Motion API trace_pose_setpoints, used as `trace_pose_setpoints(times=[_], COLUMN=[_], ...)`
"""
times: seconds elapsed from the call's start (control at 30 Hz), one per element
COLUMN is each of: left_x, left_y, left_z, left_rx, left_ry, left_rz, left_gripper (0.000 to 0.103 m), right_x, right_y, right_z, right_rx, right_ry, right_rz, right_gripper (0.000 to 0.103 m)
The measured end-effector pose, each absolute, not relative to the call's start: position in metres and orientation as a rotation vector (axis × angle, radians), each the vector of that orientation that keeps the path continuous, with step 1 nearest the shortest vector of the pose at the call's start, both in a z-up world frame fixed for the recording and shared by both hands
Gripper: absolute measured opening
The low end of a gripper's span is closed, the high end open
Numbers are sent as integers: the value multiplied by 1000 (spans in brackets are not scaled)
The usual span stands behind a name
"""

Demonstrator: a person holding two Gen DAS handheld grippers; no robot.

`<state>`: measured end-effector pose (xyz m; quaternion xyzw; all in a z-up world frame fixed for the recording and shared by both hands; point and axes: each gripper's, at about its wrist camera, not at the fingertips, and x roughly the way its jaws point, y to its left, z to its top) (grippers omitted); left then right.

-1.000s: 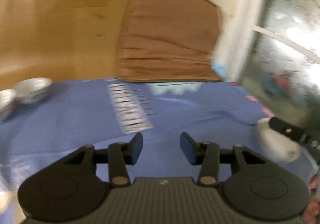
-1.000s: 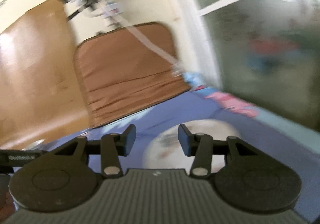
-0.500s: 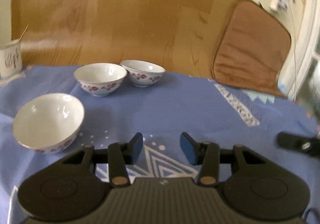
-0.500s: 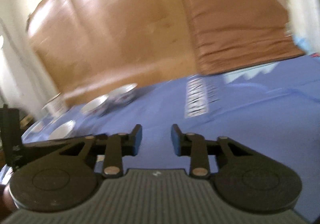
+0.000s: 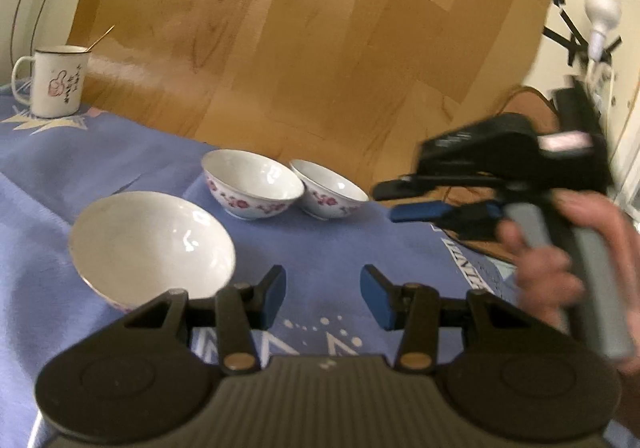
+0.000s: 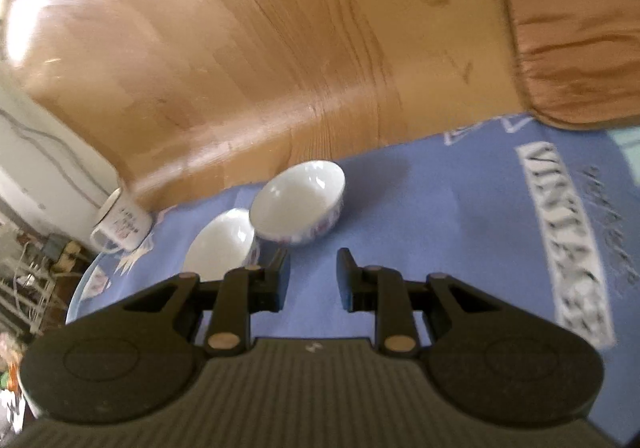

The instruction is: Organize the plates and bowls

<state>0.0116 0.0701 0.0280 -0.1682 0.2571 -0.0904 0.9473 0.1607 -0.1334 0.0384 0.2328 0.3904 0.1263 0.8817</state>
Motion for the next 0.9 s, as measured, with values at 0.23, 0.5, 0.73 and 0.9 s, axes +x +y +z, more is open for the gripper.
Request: trace_pose_setpoints(times=[0.23, 0.5, 0.73, 0.9], left_x=[13, 13, 15, 13], left_y=[73, 74, 70, 55], left_z=[29, 28, 25, 21], left_rx=[-350, -353, -349, -345], left_ry=[522, 523, 551, 613], left_rz=[-180, -185, -237, -381], left_gripper=[42, 42, 43, 48], right_x=[215, 192, 112, 41], right_y=[-113, -144, -185, -206], right_z=[21, 24, 32, 36], right_rx=[417, 426, 348, 296], right_ry=[904, 871, 907, 932], right_rz=[182, 158, 226, 268], right_gripper=[23, 5, 6, 6])
